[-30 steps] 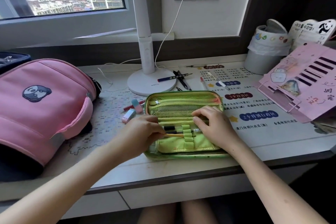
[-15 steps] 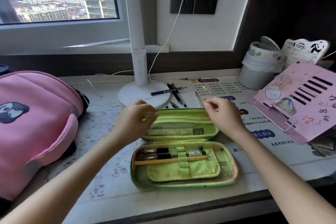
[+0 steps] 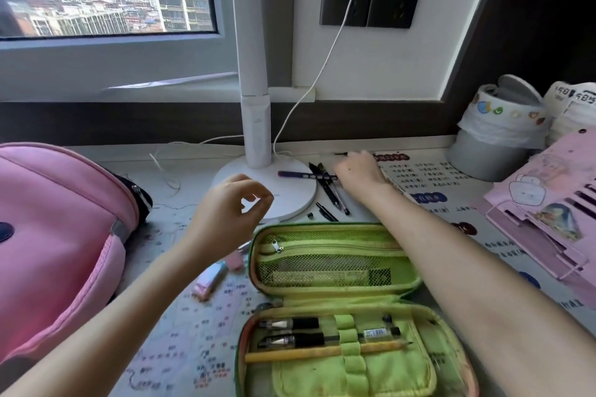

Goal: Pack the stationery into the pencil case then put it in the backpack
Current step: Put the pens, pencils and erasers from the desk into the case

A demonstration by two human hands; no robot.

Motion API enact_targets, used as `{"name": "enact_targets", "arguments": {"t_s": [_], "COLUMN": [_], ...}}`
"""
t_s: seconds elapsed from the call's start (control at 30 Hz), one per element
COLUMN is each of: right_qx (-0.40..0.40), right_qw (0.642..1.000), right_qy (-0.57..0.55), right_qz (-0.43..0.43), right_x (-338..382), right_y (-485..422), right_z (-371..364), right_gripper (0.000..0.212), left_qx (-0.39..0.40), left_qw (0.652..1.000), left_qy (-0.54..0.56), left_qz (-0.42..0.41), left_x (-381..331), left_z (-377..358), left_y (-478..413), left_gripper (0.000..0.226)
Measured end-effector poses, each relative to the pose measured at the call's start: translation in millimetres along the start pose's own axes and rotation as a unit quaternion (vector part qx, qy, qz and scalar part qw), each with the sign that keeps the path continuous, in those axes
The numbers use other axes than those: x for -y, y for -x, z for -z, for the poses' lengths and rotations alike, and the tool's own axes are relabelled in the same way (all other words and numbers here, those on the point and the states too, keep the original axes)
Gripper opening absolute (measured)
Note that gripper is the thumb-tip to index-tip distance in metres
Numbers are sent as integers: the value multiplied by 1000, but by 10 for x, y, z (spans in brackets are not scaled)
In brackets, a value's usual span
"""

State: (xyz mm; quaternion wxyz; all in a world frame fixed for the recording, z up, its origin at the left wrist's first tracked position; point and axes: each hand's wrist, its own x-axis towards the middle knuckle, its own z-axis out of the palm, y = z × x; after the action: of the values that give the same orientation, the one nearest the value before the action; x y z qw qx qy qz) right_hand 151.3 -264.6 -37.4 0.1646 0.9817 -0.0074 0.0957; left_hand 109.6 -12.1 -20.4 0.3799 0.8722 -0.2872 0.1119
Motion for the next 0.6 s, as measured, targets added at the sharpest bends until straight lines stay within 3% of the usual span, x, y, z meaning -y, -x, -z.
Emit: {"name": "enact_targets", "arguments": {"t_s": [0.1,0.2,0.3,0.43,0.6], "right_qx": [10,-22,1,55,20], "right_qw": [1000,998,992,985,975], "right_qy": [-6,-57,-109,-138,-171], "right_qz": [13,-33,-68,-88,-140], "right_x": [-20,-37,-38,8,148], "right_y": [73,164,262,305,307], "right_z": [-53,-18,-2,-32,-35], "right_gripper": [24,22,18,24,41], "left_qx": [-1,6,6,6,1], "left_qw": [1000,1000,999,998,998], "left_qy": [1,-15,-29,-39,-54], "left_qz": [0,-14,-33,-38,-34], "left_x": [-8,-85,-161,-229,-200], "left_z": [-45,-76,-62,-5,55], "left_y": [-4,36,105,132,126], "left_gripper": [10,12,13,13,12]}}
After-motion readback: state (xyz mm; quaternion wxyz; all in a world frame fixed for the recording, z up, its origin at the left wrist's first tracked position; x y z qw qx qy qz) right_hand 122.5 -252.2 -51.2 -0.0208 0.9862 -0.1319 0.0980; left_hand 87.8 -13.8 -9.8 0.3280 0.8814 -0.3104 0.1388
